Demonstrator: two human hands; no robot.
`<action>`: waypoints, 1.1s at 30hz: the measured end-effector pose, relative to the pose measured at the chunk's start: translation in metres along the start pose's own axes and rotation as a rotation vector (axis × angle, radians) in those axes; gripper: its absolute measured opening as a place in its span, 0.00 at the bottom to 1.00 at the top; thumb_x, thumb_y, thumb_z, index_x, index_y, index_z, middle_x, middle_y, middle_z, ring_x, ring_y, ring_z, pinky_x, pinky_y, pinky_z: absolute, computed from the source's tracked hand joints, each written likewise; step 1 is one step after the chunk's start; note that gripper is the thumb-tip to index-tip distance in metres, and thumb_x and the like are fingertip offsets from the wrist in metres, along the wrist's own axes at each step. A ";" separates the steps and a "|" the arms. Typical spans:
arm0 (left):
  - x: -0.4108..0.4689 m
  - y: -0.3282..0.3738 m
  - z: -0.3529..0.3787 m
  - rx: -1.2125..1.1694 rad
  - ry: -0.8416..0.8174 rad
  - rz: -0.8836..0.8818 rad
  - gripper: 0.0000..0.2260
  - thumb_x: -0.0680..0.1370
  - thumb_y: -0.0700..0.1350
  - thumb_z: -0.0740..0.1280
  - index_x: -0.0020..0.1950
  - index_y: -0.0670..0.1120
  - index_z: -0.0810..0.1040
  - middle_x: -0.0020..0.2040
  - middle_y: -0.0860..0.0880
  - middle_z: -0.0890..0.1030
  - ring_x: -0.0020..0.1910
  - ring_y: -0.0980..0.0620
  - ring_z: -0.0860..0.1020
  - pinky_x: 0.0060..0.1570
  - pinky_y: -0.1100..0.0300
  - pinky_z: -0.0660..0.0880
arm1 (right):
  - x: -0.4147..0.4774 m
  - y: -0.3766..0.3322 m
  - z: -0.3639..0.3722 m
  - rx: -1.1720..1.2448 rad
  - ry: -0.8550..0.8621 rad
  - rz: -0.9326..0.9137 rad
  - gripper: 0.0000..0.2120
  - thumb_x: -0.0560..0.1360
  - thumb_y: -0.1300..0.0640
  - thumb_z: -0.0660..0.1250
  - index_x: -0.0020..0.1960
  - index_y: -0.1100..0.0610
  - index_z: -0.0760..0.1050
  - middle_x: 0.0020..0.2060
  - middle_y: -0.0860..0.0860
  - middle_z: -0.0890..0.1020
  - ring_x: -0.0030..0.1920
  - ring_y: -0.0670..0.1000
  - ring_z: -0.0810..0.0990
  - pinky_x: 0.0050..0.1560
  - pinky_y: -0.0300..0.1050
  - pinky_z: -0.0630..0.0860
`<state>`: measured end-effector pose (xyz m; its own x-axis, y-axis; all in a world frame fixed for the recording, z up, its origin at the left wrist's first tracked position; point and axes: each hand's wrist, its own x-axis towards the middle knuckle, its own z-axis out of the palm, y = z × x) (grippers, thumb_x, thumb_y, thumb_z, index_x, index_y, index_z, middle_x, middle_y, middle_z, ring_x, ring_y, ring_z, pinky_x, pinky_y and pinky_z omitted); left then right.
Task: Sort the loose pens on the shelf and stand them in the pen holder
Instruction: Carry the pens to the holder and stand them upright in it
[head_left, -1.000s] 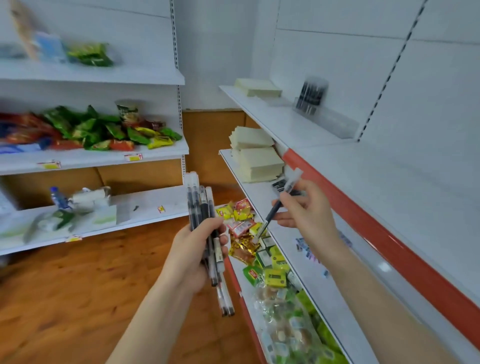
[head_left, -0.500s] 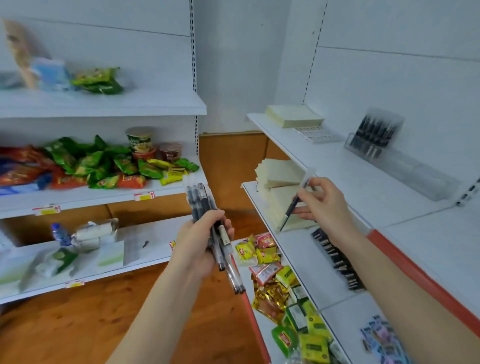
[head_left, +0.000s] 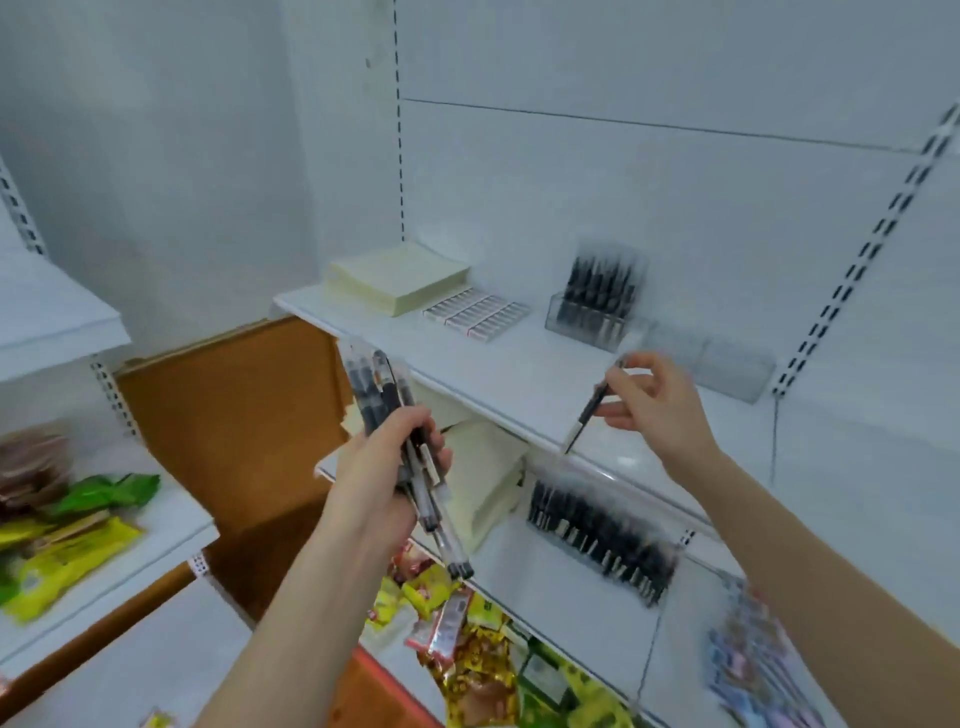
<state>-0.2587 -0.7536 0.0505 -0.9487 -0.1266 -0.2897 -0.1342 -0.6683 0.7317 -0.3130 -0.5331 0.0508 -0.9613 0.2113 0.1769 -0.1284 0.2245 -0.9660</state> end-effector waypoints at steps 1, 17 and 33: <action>0.014 -0.001 0.009 -0.005 -0.032 -0.021 0.05 0.76 0.35 0.63 0.40 0.39 0.73 0.28 0.46 0.73 0.25 0.53 0.72 0.23 0.66 0.73 | 0.013 0.001 -0.006 -0.013 0.053 -0.013 0.03 0.77 0.58 0.62 0.49 0.52 0.69 0.41 0.55 0.81 0.35 0.51 0.82 0.34 0.36 0.78; 0.169 -0.009 0.129 0.085 -0.321 -0.098 0.08 0.75 0.35 0.64 0.36 0.38 0.76 0.25 0.48 0.78 0.22 0.57 0.75 0.22 0.69 0.71 | 0.209 0.010 -0.061 -0.219 0.413 -0.226 0.04 0.77 0.61 0.61 0.50 0.56 0.67 0.45 0.59 0.79 0.43 0.57 0.80 0.37 0.34 0.78; 0.235 -0.012 0.173 0.187 -0.611 -0.244 0.01 0.75 0.38 0.65 0.45 0.40 0.76 0.32 0.48 0.82 0.27 0.58 0.80 0.24 0.68 0.74 | 0.236 0.039 -0.039 -0.564 0.252 -0.013 0.01 0.77 0.61 0.62 0.48 0.58 0.70 0.41 0.56 0.79 0.37 0.53 0.80 0.33 0.31 0.75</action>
<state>-0.5296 -0.6484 0.0808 -0.8686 0.4853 -0.1000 -0.3603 -0.4801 0.7998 -0.5350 -0.4371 0.0622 -0.8644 0.4081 0.2938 0.0754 0.6828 -0.7267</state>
